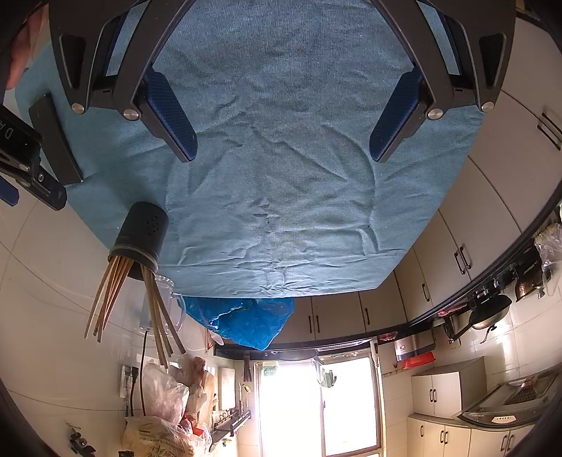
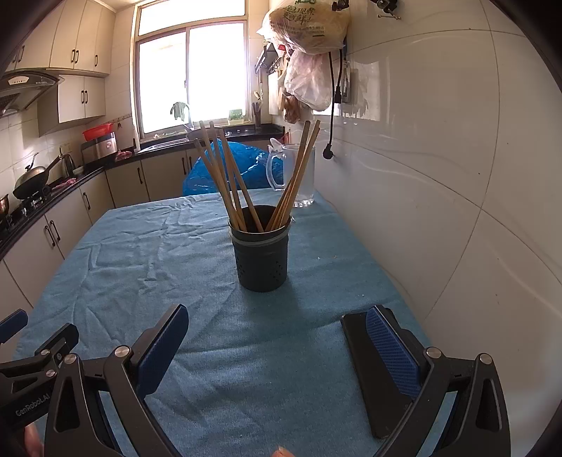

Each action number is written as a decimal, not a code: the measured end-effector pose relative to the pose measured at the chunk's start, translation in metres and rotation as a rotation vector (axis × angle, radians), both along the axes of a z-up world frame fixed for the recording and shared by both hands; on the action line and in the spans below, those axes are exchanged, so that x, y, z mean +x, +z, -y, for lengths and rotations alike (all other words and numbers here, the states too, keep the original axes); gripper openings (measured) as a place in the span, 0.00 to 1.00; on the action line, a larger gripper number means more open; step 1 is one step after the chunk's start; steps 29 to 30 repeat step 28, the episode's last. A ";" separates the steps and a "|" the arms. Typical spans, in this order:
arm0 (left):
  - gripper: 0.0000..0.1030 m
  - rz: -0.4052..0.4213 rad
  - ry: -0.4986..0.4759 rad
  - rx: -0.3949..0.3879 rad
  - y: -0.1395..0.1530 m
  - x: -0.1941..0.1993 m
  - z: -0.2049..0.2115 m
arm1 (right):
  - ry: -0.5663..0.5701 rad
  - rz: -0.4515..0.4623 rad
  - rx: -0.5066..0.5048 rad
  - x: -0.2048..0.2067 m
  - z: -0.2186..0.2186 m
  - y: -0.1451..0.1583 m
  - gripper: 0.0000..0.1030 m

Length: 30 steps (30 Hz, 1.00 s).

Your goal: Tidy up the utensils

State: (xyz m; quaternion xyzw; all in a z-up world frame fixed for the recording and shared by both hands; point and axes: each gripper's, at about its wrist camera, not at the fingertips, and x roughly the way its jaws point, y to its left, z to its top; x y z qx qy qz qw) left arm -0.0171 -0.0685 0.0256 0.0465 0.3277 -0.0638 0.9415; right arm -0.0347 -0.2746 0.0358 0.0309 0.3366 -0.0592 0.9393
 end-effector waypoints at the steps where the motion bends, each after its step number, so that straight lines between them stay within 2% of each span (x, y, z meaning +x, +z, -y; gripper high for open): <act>1: 0.95 0.000 0.001 0.001 0.000 0.000 0.000 | 0.000 0.000 0.000 0.000 0.000 0.000 1.00; 22: 0.95 -0.003 0.014 -0.005 0.000 -0.003 -0.003 | 0.006 -0.015 -0.002 0.000 -0.004 -0.004 1.00; 26: 0.95 0.027 0.041 -0.012 0.000 -0.003 -0.010 | 0.010 -0.030 0.006 0.005 -0.003 -0.008 1.00; 30: 0.95 0.017 0.070 -0.019 -0.002 0.003 -0.019 | 0.004 -0.043 0.011 0.012 0.000 -0.012 1.00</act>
